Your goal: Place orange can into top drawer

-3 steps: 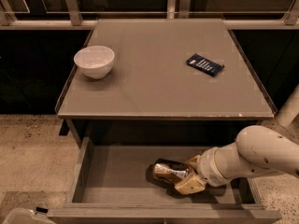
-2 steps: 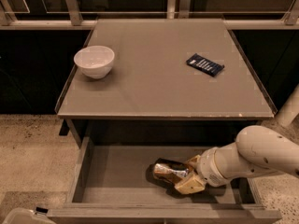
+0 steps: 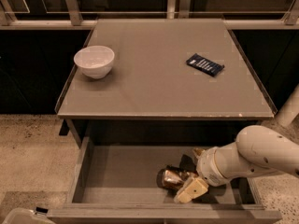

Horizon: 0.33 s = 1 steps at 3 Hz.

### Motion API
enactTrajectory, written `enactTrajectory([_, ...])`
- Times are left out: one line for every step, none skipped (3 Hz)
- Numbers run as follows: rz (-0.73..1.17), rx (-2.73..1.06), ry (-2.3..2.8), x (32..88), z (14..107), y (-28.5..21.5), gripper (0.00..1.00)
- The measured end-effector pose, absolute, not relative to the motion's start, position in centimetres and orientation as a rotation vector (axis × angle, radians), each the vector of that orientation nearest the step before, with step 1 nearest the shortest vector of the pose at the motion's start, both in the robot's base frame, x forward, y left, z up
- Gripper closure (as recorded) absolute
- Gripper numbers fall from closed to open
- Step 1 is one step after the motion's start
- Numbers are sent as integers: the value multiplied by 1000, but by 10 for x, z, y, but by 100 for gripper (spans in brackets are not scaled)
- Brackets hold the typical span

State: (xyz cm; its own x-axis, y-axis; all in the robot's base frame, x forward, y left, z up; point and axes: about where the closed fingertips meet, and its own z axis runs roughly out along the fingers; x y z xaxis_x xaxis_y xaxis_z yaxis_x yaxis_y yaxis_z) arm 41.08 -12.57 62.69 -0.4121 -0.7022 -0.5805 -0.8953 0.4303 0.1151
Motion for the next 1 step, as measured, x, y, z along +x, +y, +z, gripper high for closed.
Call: enactTrajectory([577, -1350, 2238, 411, 627, -126, 0])
